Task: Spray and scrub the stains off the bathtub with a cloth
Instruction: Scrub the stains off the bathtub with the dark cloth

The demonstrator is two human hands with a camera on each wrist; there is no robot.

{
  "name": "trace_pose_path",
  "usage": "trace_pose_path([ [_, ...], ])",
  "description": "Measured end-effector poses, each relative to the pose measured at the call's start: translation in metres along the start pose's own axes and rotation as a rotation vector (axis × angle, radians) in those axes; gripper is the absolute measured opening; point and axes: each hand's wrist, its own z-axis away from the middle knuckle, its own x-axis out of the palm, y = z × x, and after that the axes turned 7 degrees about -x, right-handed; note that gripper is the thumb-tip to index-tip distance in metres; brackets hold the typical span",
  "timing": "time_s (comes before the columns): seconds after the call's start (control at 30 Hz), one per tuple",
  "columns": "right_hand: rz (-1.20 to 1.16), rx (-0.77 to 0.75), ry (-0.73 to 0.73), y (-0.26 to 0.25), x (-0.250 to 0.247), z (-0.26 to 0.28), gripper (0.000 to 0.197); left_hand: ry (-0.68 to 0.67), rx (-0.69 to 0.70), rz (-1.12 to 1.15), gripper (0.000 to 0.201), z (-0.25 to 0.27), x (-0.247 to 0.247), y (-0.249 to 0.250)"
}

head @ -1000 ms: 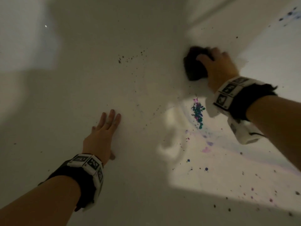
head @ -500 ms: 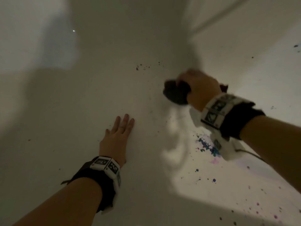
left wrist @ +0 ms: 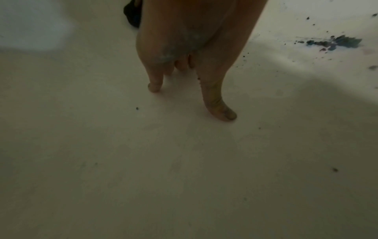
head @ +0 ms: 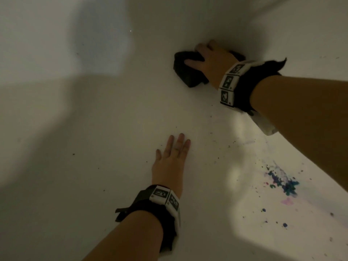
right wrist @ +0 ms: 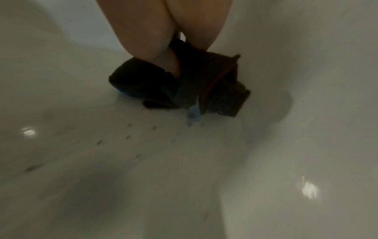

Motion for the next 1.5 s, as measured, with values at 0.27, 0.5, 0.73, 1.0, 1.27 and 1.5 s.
trace_pose_path([
  [0.27,-0.296,-0.171,0.022,-0.016,0.081,0.120,0.046,-0.043,0.005,-0.033,0.106,0.002,-0.005,0.000],
  [0.5,-0.386,-0.324,0.038,-0.015,0.051,0.153,0.020,-0.030,-0.008,-0.020,0.106,0.004,-0.007,0.002],
  [0.73,0.008,0.138,0.082,0.032,0.006,0.056,0.040,-0.021,-0.007,0.011,0.109,0.004,-0.005,0.001],
  [1.0,-0.122,-0.052,-0.202,0.001,0.054,0.136,0.031,-0.037,0.008,-0.024,0.110,0.006,-0.008,0.001],
  [1.27,-0.446,0.084,0.085,-0.043,0.066,0.253,0.028,-0.118,0.014,-0.062,0.125,0.007,-0.015,0.003],
  [1.5,-0.625,0.007,-0.153,-0.142,0.089,0.248,0.042,-0.068,0.023,-0.047,0.117,0.005,-0.010,0.000],
])
